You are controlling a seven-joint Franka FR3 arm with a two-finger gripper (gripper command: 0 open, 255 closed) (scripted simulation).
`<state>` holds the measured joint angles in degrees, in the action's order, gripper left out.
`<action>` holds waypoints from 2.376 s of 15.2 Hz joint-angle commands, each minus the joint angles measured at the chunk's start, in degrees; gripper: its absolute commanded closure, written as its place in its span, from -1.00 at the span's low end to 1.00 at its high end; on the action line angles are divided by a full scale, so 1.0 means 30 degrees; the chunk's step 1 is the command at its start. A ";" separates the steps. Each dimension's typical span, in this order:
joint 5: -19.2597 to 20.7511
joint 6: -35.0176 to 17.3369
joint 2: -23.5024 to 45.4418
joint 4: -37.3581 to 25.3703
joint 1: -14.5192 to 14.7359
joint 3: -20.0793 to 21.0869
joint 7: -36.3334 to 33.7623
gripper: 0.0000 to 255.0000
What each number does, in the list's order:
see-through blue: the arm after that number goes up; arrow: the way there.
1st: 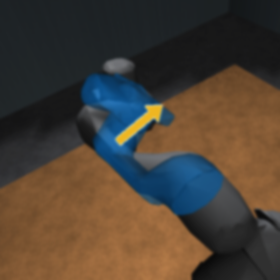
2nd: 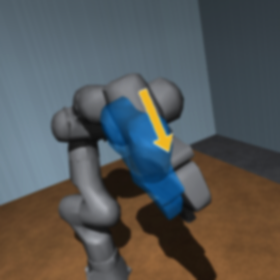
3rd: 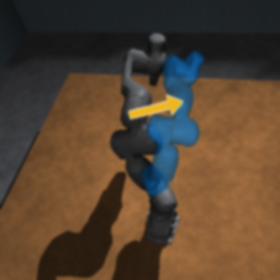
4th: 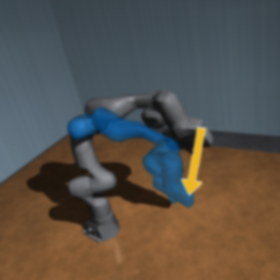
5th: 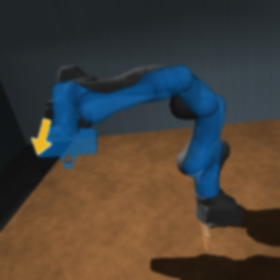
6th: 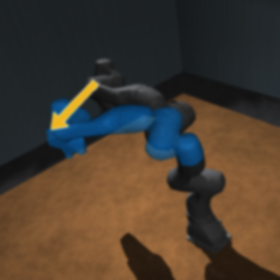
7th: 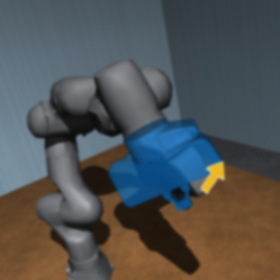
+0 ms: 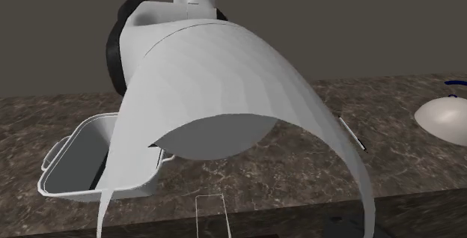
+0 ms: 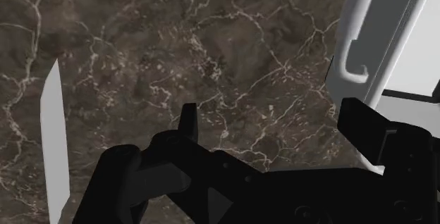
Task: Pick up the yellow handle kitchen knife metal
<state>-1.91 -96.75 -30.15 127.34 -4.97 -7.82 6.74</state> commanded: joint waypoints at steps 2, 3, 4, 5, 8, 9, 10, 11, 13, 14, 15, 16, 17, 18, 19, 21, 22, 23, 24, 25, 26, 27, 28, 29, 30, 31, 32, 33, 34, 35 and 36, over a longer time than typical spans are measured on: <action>0.0205 -0.0769 0.1609 -0.0817 -0.0342 -0.0693 0.0445 -1.00; 0.0235 -0.1022 0.2188 -0.1131 -0.0443 -0.0918 0.0590 -1.00; 0.0250 -0.1262 0.2774 -0.1465 -0.0542 -0.1141 0.0738 -1.00; 0.0249 -0.1488 0.3366 -0.1817 -0.0641 -0.1362 0.0889 -1.00; 0.0148 -0.2082 0.5179 -0.2987 -0.0937 -0.2014 0.1357 -1.00; 0.0081 -0.2249 0.5795 -0.3415 -0.1038 -0.2227 0.1519 -1.00; -0.0003 -0.2401 0.6418 -0.3862 -0.1143 -0.2436 0.1684 -1.00; -0.0104 -0.2537 0.7047 -0.4329 -0.1252 -0.2640 0.1853 -1.00; -0.0357 -0.2757 0.8325 -0.5324 -0.1489 -0.3032 0.2197 -1.00; -0.0507 -0.2840 0.8975 -0.5852 -0.1616 -0.3220 0.2372 -1.00; -0.0673 -0.2905 0.9631 -0.6402 -0.1756 -0.3397 0.2547 -1.00; -0.0854 -0.2952 1.0295 -0.6974 -0.1909 -0.3564 0.2722 -1.00; -0.1047 -0.2979 1.0965 -0.7569 -0.2076 -0.3720 0.2896 -1.00; -0.1253 -0.2986 1.1644 -0.8188 -0.2252 -0.3868 0.3068 -1.00; -0.1469 -0.2973 1.2330 -0.8832 -0.2441 -0.4007 0.3235 -1.00; -0.1600 -0.3204 1.2717 -0.8956 -0.2561 -0.4048 0.3342 -1.00; -0.1621 -0.3449 1.2754 -0.8745 -0.2563 -0.4041 0.3368 -1.00; -0.1644 -0.3693 1.2796 -0.8539 -0.2563 -0.4034 0.3395 -1.00; -0.1670 -0.3936 1.2841 -0.8338 -0.2563 -0.4029 0.3424 -1.00; -0.1697 -0.4177 1.2891 -0.8141 -0.2563 -0.4024 0.3454 -1.00; -0.1726 -0.4418 1.2945 -0.7950 -0.2565 -0.4018 0.3485 -1.00; -0.1758 -0.4657 1.3003 -0.7763 -0.2566 -0.4012 0.3518 -1.00; -0.1777 -0.4795 1.3039 -0.7657 -0.2567 -0.4009 0.3537 -1.00; -0.1776 -0.4795 1.3037 -0.7656 -0.2567 -0.4009 0.3536 -1.00; -0.1784 -0.4747 1.3063 -0.7731 -0.2559 -0.4000 0.3515 1.00; -0.1786 -0.4741 1.3071 -0.7746 -0.2558 -0.3998 0.3512 1.00; -0.1786 -0.4737 1.3072 -0.7750 -0.2559 -0.3999 0.3514 1.00; -0.1787 -0.4739 1.3073 -0.7749 -0.2559 -0.3999 0.3514 1.00; -0.1786 -0.4736 1.3072 -0.7751 -0.2559 -0.3999 0.3515 1.00; -0.1786 -0.4736 1.3073 -0.7751 -0.2560 -0.3999 0.3515 1.00; -0.1786 -0.4736 1.3072 -0.7750 -0.2559 -0.3999 0.3515 1.00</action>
<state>-7.26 -110.96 9.06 104.08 -12.65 -19.81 17.29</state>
